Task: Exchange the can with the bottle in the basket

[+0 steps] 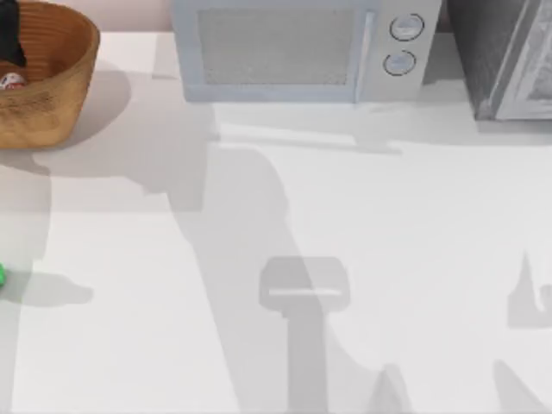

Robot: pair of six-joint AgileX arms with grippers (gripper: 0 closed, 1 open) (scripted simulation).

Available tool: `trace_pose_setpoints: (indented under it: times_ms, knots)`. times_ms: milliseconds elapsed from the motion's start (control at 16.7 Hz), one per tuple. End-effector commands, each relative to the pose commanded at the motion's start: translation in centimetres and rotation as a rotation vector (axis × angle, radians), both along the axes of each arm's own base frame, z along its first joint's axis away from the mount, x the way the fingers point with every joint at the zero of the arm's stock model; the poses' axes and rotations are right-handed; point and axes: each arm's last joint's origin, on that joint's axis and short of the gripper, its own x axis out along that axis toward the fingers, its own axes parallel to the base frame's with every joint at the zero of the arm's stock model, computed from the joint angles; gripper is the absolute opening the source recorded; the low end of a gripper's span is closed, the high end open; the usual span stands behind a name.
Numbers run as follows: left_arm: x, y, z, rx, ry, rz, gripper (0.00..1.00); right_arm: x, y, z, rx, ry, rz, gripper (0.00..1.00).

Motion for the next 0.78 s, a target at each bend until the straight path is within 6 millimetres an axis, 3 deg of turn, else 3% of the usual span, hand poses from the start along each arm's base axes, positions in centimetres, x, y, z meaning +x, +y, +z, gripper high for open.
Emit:
trace_pose_setpoints:
  times_ms: [300,600,660,780]
  knots:
    - [1.8,0.9,-3.4,-0.025,0.060,-0.006,1.00,0.0,0.0,0.0,0.000,0.000,0.000,1.00]
    - [1.8,1.0,-3.6,-0.027,0.063,-0.006,1.00,0.0,0.0,0.0,0.000,0.000,0.000,1.00]
    - [2.0,0.4,-2.5,-0.021,0.032,-0.020,1.00,0.0,0.0,0.0,0.000,0.000,0.000,1.00]
    - [2.0,0.5,-3.3,-0.025,0.052,-0.011,1.00,0.0,0.0,0.0,0.000,0.000,0.000,1.00]
